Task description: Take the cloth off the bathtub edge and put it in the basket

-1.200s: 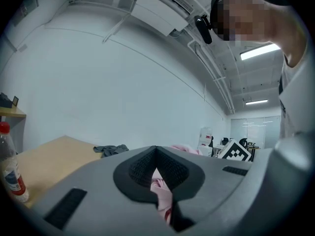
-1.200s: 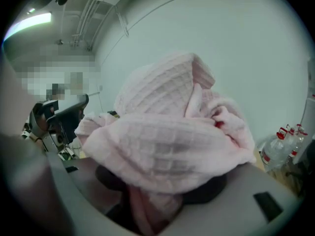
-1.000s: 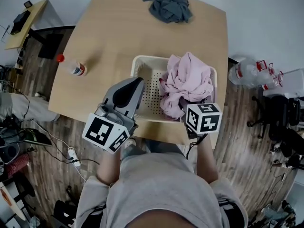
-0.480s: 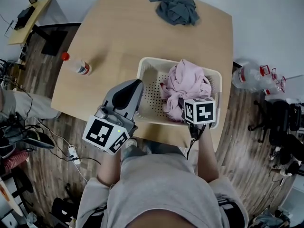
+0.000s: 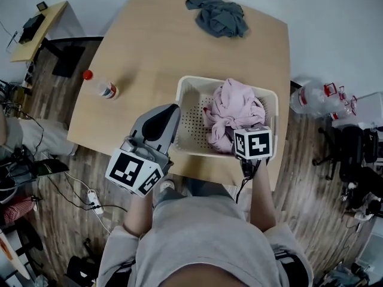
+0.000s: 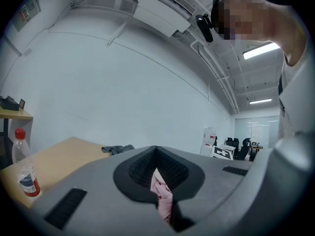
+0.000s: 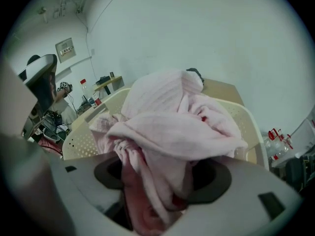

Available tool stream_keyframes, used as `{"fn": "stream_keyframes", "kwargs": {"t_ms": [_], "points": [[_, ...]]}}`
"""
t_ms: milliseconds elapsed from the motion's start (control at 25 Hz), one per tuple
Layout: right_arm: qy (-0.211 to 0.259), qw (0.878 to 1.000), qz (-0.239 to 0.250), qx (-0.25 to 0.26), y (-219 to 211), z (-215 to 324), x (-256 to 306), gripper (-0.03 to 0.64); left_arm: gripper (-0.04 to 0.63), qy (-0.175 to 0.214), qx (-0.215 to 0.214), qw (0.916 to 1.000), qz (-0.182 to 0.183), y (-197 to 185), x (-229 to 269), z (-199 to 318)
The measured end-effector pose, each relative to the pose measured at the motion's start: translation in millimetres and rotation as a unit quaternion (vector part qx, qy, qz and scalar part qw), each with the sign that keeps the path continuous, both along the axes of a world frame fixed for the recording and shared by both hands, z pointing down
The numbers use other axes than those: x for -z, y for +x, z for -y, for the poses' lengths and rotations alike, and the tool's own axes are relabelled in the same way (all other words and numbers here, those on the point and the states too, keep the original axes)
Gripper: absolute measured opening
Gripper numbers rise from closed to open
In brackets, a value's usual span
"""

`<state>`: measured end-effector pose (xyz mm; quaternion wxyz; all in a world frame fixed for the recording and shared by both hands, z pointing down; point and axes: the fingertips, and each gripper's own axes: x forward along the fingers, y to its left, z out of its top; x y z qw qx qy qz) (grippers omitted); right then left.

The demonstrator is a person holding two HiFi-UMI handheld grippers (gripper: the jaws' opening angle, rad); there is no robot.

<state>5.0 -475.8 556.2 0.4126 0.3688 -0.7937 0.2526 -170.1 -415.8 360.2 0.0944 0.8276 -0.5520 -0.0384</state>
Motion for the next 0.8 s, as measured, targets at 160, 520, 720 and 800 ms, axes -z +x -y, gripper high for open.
{"fn": "stream_keyframes", "kwargs": {"t_ms": [160,520,720,800], "points": [[0.016,1.0,0.005,-0.013,6,-14,13,0.311,-0.003,0.007,-0.015,0.9998,0.005,3,5,-9],[0.095,0.99,0.074,-0.066,9,-44,69,0.299,-0.003,0.027,-0.063,0.9976,0.009,12,21,-36],[0.165,0.975,0.118,-0.088,10,-66,103,0.106,-0.003,0.035,-0.091,0.9952,0.011,23,28,-57],[0.194,0.968,0.132,-0.094,10,-79,115,0.033,-0.003,0.04,-0.101,0.994,0.013,26,32,-67]]}}
